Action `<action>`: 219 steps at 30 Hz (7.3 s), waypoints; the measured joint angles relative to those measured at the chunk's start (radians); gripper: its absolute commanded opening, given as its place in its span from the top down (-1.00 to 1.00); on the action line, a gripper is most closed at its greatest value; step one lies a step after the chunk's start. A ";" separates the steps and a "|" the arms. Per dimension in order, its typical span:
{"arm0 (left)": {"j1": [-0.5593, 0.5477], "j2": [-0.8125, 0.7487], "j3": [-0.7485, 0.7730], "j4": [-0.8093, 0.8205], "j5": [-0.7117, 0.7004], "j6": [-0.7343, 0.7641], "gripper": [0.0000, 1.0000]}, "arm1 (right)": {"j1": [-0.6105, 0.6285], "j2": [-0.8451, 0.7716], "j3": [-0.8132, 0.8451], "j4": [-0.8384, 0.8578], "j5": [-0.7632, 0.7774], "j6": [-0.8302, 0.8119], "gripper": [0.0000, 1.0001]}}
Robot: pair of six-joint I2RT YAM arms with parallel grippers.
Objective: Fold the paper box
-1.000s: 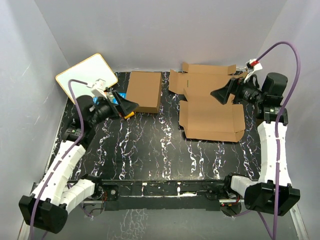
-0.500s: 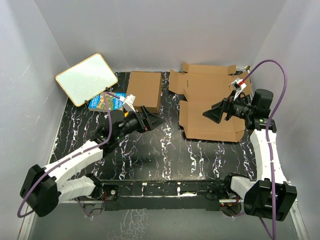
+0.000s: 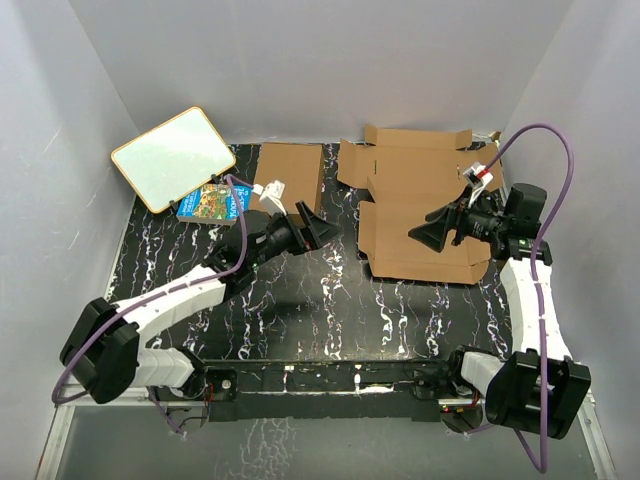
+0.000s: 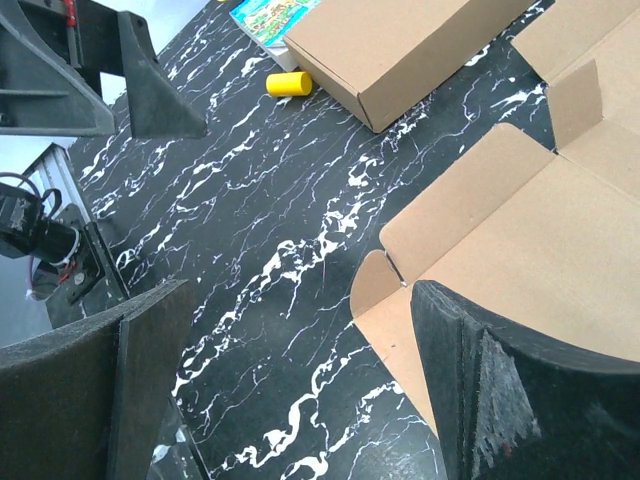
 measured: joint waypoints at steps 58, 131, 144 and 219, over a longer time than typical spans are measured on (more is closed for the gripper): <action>0.054 1.006 1.023 -0.478 0.101 0.262 0.02 | -0.052 0.066 -0.093 0.047 -0.082 -0.111 -0.97; -0.164 -0.075 -0.064 -0.264 -0.359 0.085 0.87 | -0.052 0.067 -0.109 0.043 -0.155 -0.142 -0.97; -0.185 -0.156 -0.080 -0.328 -0.315 0.205 0.22 | -0.123 0.058 -0.132 0.017 -0.147 -0.225 -0.97; 0.578 0.203 0.162 -0.246 0.343 0.381 -0.30 | -0.161 0.057 -0.085 -0.092 -0.185 -0.338 -0.97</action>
